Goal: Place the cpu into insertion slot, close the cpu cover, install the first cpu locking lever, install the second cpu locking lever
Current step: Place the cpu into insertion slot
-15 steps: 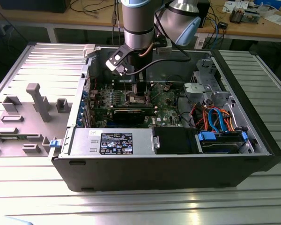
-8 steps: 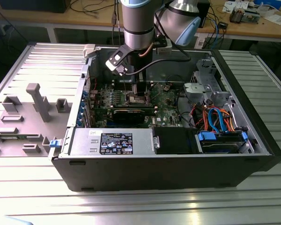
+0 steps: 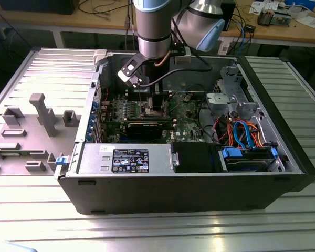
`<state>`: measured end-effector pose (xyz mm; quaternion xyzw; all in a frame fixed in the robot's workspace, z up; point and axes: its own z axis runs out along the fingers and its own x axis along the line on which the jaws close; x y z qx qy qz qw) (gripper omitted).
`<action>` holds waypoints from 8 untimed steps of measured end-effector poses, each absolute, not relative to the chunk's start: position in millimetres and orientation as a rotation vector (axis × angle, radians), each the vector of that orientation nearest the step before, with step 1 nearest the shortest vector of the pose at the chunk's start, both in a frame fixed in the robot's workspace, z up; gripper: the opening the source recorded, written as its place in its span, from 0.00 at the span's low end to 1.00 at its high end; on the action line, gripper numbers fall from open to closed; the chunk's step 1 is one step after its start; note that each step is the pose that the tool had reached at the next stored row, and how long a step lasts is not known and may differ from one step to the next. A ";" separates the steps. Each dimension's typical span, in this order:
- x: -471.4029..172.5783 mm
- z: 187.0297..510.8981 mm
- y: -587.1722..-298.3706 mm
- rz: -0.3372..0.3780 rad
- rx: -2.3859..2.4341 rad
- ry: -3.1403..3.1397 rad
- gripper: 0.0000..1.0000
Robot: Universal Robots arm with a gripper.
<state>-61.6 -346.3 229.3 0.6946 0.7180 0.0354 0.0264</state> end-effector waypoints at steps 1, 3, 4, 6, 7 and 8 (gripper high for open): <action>-61.6 228.8 -345.7 0.096 2.140 2.213 0.55; -61.6 227.2 -345.6 0.093 2.139 2.212 0.55; -61.7 226.6 -345.7 0.095 2.140 2.213 0.55; -62.7 223.2 -345.5 0.097 2.141 2.214 0.55; -64.7 222.1 -345.5 0.097 2.141 2.214 0.55; -65.6 221.4 -345.5 0.097 2.141 2.214 0.55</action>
